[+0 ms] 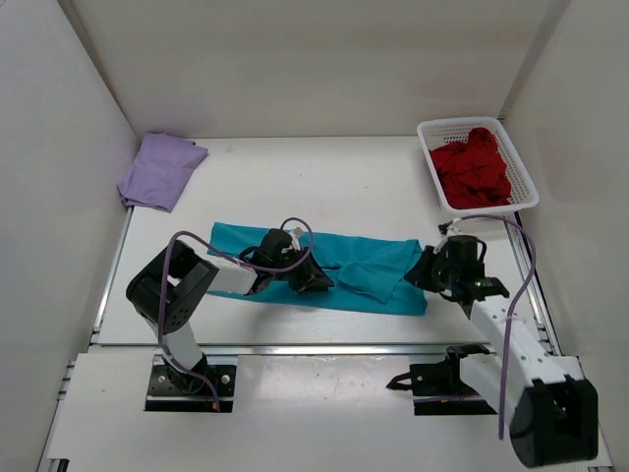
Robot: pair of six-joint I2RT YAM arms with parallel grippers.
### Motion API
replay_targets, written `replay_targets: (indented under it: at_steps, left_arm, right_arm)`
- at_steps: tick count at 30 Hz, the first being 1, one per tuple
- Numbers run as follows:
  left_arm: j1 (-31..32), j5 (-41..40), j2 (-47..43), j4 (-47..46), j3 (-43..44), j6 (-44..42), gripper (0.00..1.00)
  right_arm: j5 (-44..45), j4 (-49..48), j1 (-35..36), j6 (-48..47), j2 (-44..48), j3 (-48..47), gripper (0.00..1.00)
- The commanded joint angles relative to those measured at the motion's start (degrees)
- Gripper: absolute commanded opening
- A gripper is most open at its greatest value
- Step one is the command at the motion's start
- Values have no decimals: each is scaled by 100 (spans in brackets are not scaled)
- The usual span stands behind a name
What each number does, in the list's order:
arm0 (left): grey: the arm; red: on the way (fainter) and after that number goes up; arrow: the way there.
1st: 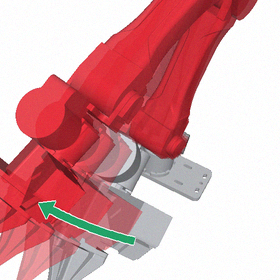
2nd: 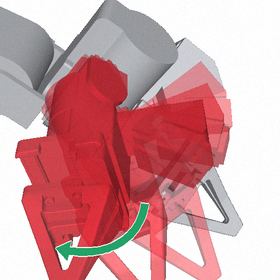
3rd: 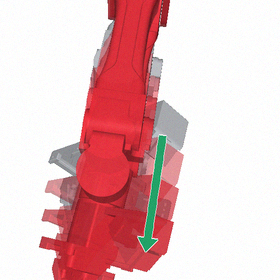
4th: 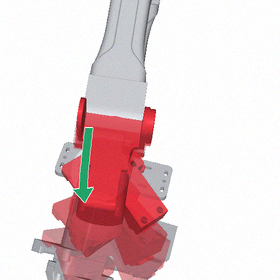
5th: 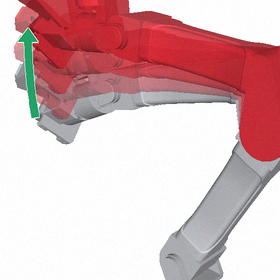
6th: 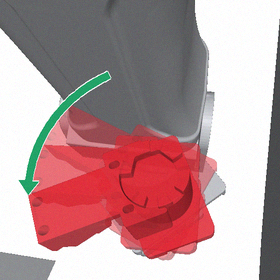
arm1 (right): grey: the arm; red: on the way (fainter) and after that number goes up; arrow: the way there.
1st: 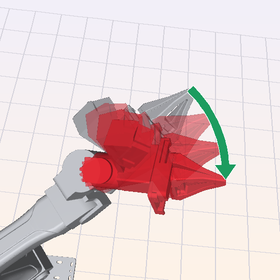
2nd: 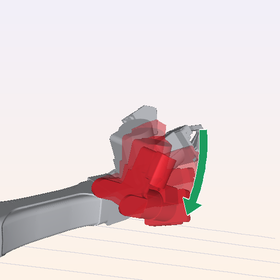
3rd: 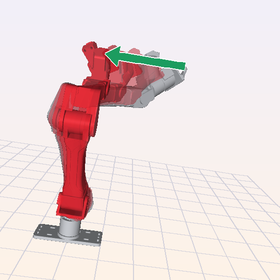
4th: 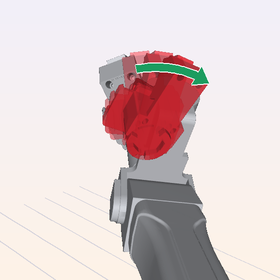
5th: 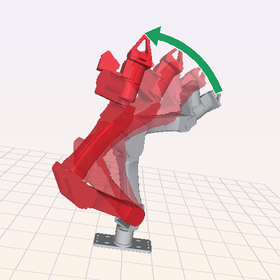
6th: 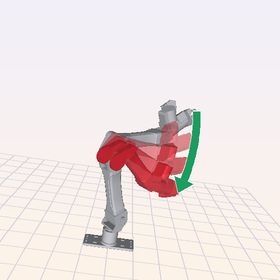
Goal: Fold and stack the t-shirts
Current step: Fold the other side of the tshirt into a rectangle
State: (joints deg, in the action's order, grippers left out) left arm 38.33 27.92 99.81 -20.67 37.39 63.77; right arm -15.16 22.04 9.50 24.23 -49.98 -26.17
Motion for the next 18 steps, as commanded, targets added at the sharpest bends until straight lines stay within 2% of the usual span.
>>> replay_targets:
  at_steps: [1, 2, 4, 7, 13, 18]
  left_arm:
    - [-53, 73, -550, 633, 146, -628, 40]
    - [-132, 38, -603, 764, 216, -698, 40]
    - [-176, -49, -682, 862, 365, -787, 40]
    - [-386, -163, -682, 810, 664, -901, 42]
    - [-1115, -33, 29, 653, 1008, -831, 42]
    - [-1739, -164, 372, 222, 744, -621, 41]
  right_arm:
    - [-604, -1462, -598, 248, -686, -300, 4]
    - [-411, -1727, -572, 266, -1054, -327, 4]
    - [-138, -2061, -598, 266, -1486, -555, 19]
    - [-330, -2668, -817, 293, -2093, -599, 28]
    - [390, -2731, -871, 337, -2377, -469, 30]
    - [22, -3013, -880, 416, -2859, -503, 26]
